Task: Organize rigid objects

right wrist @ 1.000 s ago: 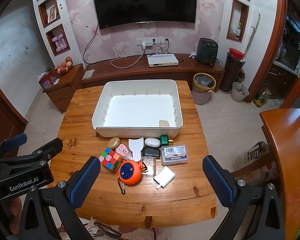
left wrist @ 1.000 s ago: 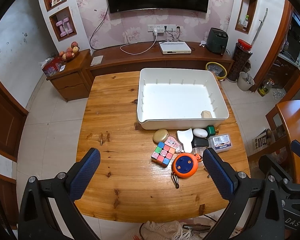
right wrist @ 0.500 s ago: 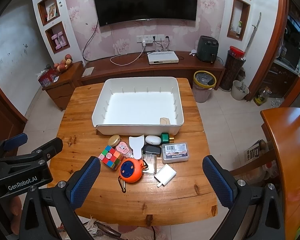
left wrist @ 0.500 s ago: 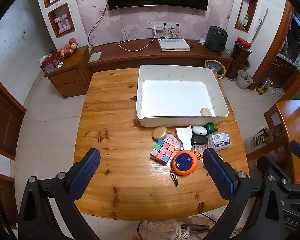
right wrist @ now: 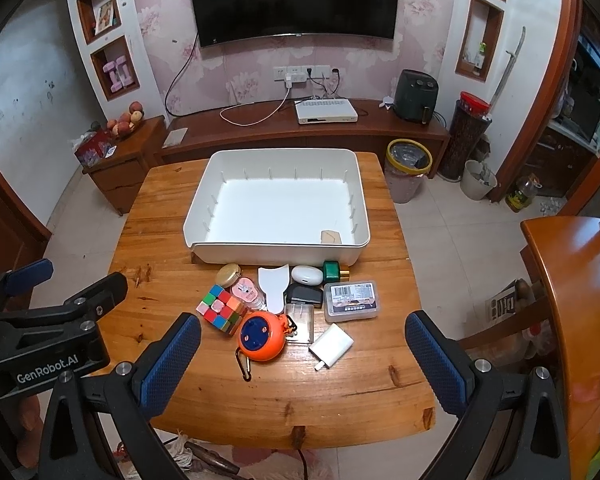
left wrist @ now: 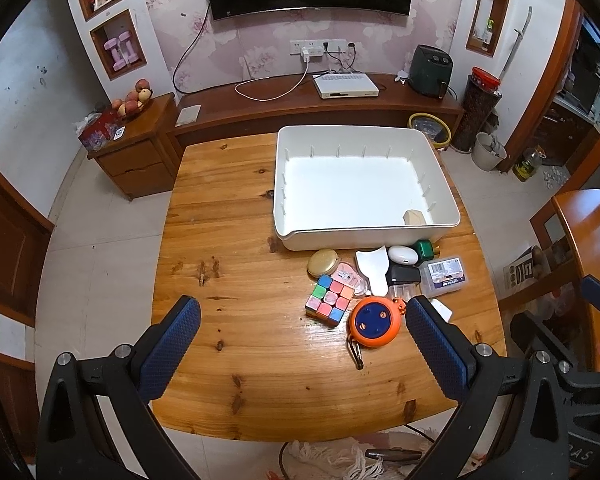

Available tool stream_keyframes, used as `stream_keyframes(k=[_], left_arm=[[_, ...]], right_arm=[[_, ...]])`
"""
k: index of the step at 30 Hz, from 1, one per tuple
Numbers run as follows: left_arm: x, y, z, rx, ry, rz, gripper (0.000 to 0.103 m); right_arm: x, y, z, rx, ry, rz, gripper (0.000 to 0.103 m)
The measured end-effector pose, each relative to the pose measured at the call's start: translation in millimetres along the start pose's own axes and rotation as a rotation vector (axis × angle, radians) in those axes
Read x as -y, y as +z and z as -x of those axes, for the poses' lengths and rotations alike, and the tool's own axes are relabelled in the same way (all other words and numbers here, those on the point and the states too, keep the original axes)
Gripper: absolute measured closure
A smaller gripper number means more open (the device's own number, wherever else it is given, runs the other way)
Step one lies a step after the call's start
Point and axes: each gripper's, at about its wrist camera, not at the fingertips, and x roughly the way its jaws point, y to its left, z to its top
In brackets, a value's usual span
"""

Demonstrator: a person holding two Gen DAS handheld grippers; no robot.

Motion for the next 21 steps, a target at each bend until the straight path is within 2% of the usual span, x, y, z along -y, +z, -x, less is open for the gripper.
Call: stream_keyframes(k=[21], left_arm=[[0,7,-33,-0.092,-0.032,-0.023,0.001]], right_arm=[[1,1,-22,-0.078,-0.032,-0.024,0.001]])
